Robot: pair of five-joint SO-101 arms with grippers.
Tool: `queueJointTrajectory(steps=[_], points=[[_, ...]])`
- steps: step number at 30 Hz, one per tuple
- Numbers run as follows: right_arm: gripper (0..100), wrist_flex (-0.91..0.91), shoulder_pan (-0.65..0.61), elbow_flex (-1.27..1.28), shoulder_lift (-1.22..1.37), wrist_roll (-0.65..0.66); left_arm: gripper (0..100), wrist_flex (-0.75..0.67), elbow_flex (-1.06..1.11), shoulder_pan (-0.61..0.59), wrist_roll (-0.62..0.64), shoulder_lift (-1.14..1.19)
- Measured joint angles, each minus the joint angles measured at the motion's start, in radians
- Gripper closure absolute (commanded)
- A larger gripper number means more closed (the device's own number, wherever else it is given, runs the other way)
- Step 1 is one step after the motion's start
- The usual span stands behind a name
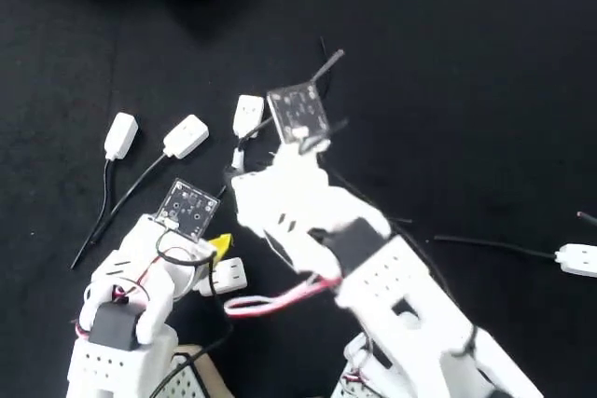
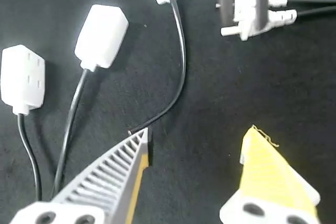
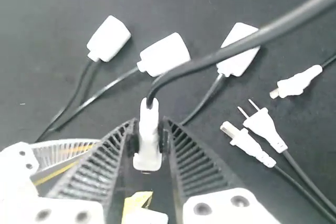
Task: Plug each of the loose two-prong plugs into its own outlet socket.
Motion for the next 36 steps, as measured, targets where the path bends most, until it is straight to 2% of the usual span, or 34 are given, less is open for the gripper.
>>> queueJointTrajectory(steps=[6,13,16,30,36], points=[[98.6,-0.006,-0.055,0.149,-0.183,0.000,72,0.000,-0.031,0.000,0.092,-0.005],[98.6,-0.008,-0.072,0.175,-0.222,-0.003,72,0.000,-0.144,0.023,0.244,-0.006],[98.6,0.011,-0.084,0.175,-0.227,-0.003,72,0.000,-0.158,0.055,0.256,-0.006],[98.6,0.232,-0.112,0.086,-0.247,0.000,72,0.005,-0.163,0.069,0.258,-0.003],[98.6,0.373,-0.143,0.028,-0.233,0.072,72,0.002,-0.164,0.026,0.258,-0.003]])
